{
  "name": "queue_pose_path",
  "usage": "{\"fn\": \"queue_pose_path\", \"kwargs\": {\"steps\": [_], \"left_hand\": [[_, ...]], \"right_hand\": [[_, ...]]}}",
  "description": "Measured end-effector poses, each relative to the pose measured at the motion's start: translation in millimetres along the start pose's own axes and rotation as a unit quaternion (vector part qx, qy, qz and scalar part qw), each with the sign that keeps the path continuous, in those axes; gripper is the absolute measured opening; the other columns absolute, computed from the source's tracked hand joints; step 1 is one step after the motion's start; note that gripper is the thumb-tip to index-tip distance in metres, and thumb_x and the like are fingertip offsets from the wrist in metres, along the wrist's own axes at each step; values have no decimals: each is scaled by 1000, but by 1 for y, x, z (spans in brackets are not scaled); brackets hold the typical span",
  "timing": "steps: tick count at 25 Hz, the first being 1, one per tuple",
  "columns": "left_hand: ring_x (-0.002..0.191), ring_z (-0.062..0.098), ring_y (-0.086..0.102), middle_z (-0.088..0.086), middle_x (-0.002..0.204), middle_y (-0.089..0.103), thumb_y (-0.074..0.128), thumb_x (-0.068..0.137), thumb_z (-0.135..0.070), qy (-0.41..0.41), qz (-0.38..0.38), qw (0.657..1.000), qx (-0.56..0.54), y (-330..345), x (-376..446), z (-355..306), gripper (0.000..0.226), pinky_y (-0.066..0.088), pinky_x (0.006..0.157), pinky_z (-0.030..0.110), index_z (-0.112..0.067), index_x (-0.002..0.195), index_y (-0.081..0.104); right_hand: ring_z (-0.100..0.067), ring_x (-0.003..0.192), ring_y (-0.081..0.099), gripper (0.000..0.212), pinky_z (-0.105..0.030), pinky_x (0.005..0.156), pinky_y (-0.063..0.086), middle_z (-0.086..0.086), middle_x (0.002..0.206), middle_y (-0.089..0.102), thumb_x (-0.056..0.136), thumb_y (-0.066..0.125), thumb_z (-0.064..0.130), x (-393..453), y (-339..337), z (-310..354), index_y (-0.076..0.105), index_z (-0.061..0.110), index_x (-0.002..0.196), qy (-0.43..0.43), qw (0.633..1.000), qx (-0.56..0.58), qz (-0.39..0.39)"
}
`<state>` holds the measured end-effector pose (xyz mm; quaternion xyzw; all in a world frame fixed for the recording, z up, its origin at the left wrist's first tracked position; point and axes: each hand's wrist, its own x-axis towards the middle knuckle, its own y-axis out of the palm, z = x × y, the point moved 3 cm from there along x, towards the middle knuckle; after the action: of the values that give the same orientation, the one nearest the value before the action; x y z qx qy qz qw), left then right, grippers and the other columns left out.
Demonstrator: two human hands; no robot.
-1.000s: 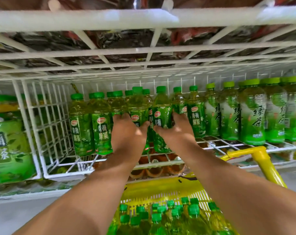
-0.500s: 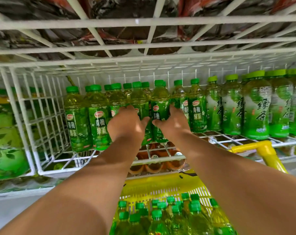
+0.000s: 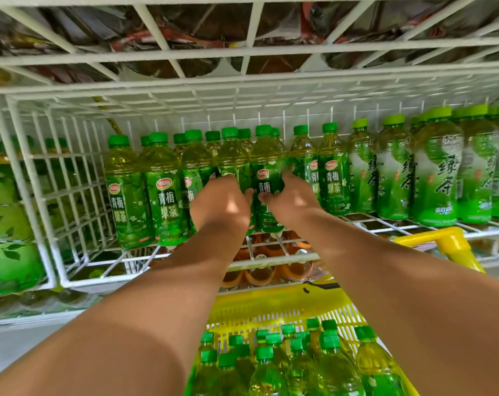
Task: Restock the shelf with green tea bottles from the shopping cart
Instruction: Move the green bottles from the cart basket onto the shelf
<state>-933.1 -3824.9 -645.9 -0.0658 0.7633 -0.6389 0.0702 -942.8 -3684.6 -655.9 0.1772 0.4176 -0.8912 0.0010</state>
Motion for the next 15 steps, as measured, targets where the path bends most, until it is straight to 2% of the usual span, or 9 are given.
{"fn": "queue_pose_path", "kwargs": {"steps": [2,3,4,6,8,11,13,15], "left_hand": [[67,25,48,-2,64,39,53,94,-54,14,14,1000,6,-1,3,-7,37,34,50,27,-20,80,53],[66,25,47,-2,63,37,53,95,-54,18,25,1000,4,-3,4,-9,37,31,48,27,-21,78,49],[67,25,48,-2,64,38,53,95,-55,20,39,999,1,-4,4,-8,37,32,48,27,-21,79,48],[72,25,52,-1,73,47,51,94,-59,23,69,997,-10,-6,-1,-2,40,40,54,30,-20,89,51],[79,23,57,1,86,57,48,93,-63,43,63,997,-28,-10,-17,10,47,46,62,31,-18,105,56],[109,25,56,3,121,60,47,90,-66,97,-24,995,0,-17,-48,27,57,48,79,34,-24,127,54],[131,30,44,5,144,48,45,87,-69,125,-38,990,53,-20,-66,35,70,45,97,41,-26,143,45],[139,35,35,10,153,40,45,86,-71,149,-35,986,63,-20,-81,43,80,39,107,44,-24,151,38]], "right_hand": [[-12,77,60,86,-21,60,50,-5,153,40,88,69,42,1,-3,-3,18,23,156,-1,1000,8,4],[-10,71,57,85,-19,55,44,-4,151,44,88,69,44,2,-4,-4,20,24,155,-8,1000,-3,10],[-14,77,60,85,-21,57,45,-4,148,47,88,68,46,4,-5,-4,22,25,155,-15,1000,-20,18],[-24,108,62,86,-30,77,53,-5,148,47,86,66,53,4,-7,-3,22,24,155,-23,998,-50,30],[-29,132,47,92,-34,98,45,-7,155,37,86,64,56,-4,-10,-4,16,20,156,-10,998,-58,25],[-28,142,33,88,-37,113,33,-7,158,29,89,61,56,-32,-19,-13,17,20,156,-34,999,-33,-1],[-23,143,30,81,-37,112,33,-5,158,27,90,56,55,-66,-24,-21,19,22,154,-93,994,-50,-21],[-18,144,24,78,-32,113,27,-3,158,26,92,54,53,-99,-25,-29,21,20,154,-147,984,-91,-35]]}}
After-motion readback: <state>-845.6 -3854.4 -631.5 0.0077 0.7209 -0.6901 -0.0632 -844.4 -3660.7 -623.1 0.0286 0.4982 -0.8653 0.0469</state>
